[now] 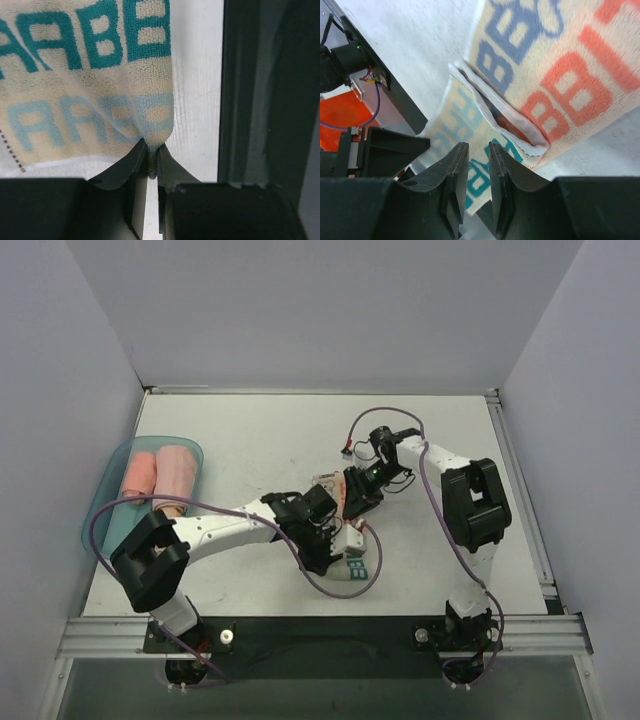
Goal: Roll the towels
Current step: Roll the towel
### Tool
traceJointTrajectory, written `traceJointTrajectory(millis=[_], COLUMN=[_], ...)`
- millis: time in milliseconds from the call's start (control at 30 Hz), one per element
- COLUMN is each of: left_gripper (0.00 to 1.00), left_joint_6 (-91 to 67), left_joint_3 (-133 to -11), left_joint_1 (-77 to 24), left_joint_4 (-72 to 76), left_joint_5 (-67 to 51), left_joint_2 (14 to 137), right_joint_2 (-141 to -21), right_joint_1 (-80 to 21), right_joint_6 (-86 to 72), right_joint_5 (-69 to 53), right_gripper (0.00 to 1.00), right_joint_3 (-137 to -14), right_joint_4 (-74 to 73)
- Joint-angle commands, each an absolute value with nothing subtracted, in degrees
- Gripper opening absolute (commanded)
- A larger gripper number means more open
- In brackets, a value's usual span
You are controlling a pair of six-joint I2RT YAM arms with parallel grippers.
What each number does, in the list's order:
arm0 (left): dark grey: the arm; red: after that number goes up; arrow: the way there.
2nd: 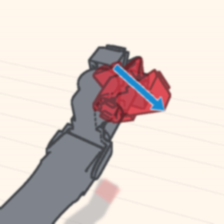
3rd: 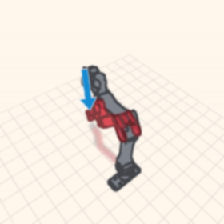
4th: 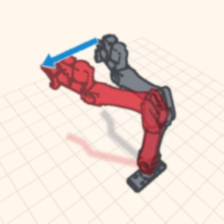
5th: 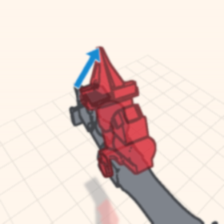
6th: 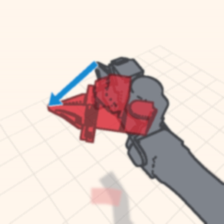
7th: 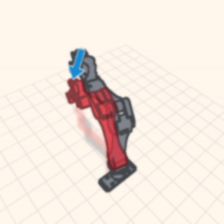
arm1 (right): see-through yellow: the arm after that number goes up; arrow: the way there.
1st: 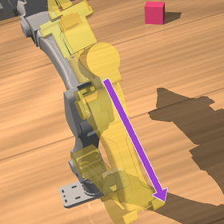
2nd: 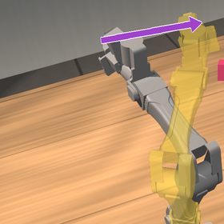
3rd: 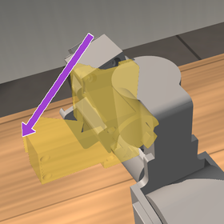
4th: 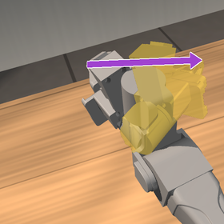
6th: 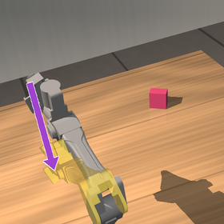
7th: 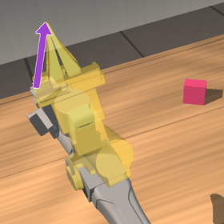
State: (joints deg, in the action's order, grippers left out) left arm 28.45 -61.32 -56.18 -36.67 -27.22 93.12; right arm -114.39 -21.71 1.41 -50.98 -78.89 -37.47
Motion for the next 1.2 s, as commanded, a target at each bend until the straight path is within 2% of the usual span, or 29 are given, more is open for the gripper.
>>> traceJointTrajectory(millis=[0, 367, 600, 933, 1167], left_gripper=[0.0, 0.0, 0.0, 0.0, 0.0], left_joint_6=[27.5, 26.9, 26.9, 25.6, 24.0], left_joint_3=[-67.2, -78.7, -85.3, -89.7, -91.1], left_joint_1=[-52.0, -39.6, -33.8, -32.7, -32.3], left_joint_4=[-41.3, -47.1, -49.8, -50.5, -50.5], left_joint_5=[-38.0, -50.4, -54.4, -53.1, -51.9], left_joint_2=[94.3, 105.1, 115.3, 121.5, 123.7], right_joint_2=[-112.2, -121.6, -119.3, -110.1, -107.8], right_joint_1=[-21.3, -21.9, -21.3, -15.1, -12.8], right_joint_6=[2.3, 3.3, 3.4, 1.1, 0.5], right_joint_5=[-49.0, -46.8, -46.4, -47.7, -56.8], right_gripper=[0.24, 0.22, 0.24, 0.5, 0.57], right_joint_3=[-82.1, -82.4, -83.2, -84.3, -79.2], right_joint_4=[-39.6, -39.1, -39.5, -39.5, -40.1])
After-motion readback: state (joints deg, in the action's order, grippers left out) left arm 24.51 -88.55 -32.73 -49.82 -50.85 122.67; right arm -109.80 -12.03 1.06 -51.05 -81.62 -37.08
